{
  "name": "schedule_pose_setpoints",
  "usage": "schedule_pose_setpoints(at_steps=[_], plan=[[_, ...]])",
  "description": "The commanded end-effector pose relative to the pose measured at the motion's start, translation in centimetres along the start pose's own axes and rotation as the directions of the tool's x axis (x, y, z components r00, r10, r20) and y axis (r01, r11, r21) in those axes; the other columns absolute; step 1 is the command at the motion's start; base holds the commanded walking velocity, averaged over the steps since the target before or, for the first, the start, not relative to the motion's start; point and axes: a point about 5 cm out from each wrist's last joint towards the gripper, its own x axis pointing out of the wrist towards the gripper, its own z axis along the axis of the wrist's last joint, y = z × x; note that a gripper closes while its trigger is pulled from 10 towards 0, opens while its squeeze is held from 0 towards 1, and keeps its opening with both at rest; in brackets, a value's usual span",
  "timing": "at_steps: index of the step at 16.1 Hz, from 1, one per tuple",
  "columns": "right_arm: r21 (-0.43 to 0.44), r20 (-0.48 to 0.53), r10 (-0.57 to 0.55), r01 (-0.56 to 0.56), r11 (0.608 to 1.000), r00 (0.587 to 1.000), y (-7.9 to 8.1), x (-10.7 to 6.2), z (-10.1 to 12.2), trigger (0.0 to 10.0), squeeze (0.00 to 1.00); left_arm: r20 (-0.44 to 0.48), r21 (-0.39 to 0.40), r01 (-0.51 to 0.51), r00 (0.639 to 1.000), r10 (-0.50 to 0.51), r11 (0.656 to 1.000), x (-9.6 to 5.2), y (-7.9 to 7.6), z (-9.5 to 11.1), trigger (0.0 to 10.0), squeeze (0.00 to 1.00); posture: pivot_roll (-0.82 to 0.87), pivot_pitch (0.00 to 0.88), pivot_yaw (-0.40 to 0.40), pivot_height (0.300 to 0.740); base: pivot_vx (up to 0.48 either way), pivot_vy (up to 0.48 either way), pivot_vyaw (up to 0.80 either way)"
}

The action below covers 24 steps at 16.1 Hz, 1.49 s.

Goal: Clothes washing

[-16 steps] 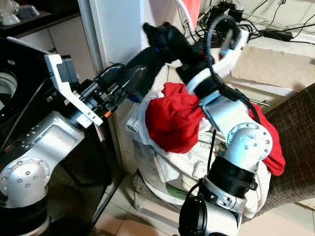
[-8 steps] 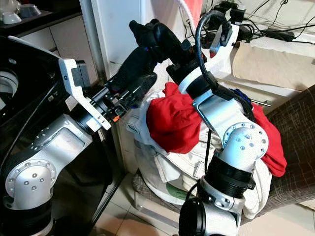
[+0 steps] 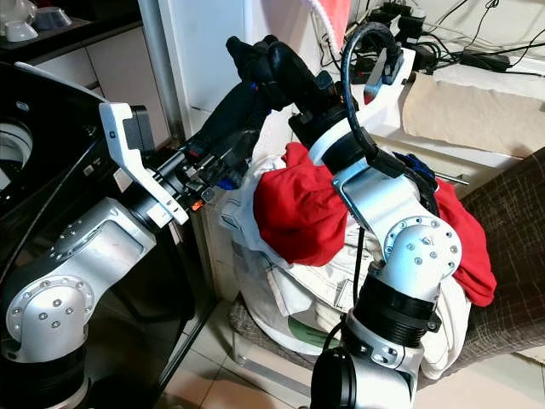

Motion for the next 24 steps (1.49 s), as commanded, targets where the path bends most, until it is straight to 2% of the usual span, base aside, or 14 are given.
schedule_pose_setpoints(at_steps=[1, 9, 17, 18, 19, 20, 22, 23, 24], plan=[[-0.004, 0.008, 0.010, -0.010, 1.000, 1.000, 0.3, -0.1, 0.0, 0.0, 0.00, -0.002, 0.010, -0.010, 1.000, 0.010, 1.000, 0.1, 0.2, 0.2, 0.0, 0.00, -0.02, 0.000, -0.013, 0.740, 0.000, 0.000, 0.00], [0.002, 0.004, 0.009, -0.009, 1.000, 1.000, 0.2, 0.1, -0.1, 0.0, 0.00, 0.019, 0.011, -0.041, 0.999, 0.041, 0.999, -0.2, 0.8, 0.7, 0.0, 0.00, -0.01, 0.000, -0.020, 0.740, 0.000, 0.000, 0.00], [-0.040, 0.009, -0.020, 0.021, 0.999, 1.000, 0.0, 0.2, -0.2, 0.0, 0.00, 0.079, 0.039, -0.135, 0.988, 0.132, 0.990, -0.6, 2.6, 2.2, 0.0, 0.00, -0.01, 0.000, -0.012, 0.740, 0.000, 0.000, 0.00], [-0.045, 0.009, -0.024, 0.024, 0.999, 1.000, -0.1, 0.2, -0.2, 2.5, 0.00, 0.088, 0.046, -0.151, 0.985, 0.146, 0.987, -0.7, 3.0, 2.4, 0.0, 0.00, -0.01, 0.000, -0.012, 0.740, 0.000, 0.000, 0.00], [-0.059, 0.007, -0.031, 0.031, 0.998, 1.000, -0.1, 0.3, -0.2, 9.5, 0.25, 0.103, 0.046, -0.177, 0.980, 0.172, 0.983, -0.9, 3.6, 2.8, 0.0, 0.00, 0.00, 0.000, -0.013, 0.740, 0.000, 0.000, 0.00], [-0.061, 0.006, -0.030, 0.031, 0.998, 1.000, -0.1, 0.3, -0.2, 10.0, 1.00, 0.105, 0.049, -0.181, 0.979, 0.175, 0.982, -1.0, 3.7, 2.9, 0.0, 0.00, 0.00, 0.000, -0.013, 0.740, 0.000, 0.000, 0.00], [-0.056, 0.006, -0.009, 0.009, 0.998, 1.000, 0.0, 0.4, -0.3, 10.0, 1.00, 0.119, 0.059, -0.201, 0.974, 0.193, 0.978, -1.2, 4.1, 3.3, 0.0, 0.00, 0.00, 0.000, -0.012, 0.740, 0.000, 0.000, 0.00], [-0.057, 0.006, 0.008, -0.008, 0.998, 1.000, 0.2, 0.5, -0.3, 10.0, 1.00, 0.135, 0.078, -0.230, 0.966, 0.219, 0.970, -1.4, 4.7, 3.8, 0.0, 0.00, 0.00, 0.000, -0.014, 0.740, 0.000, 0.000, 0.00], [-0.093, -0.004, -0.010, 0.010, 0.996, 1.000, 0.1, 0.5, -0.3, 10.0, 1.00, 0.161, 0.111, -0.293, 0.948, 0.274, 0.950, -1.7, 5.7, 4.6, 0.0, 0.00, 0.00, 0.000, -0.015, 0.740, 0.000, 0.000, 0.00]])
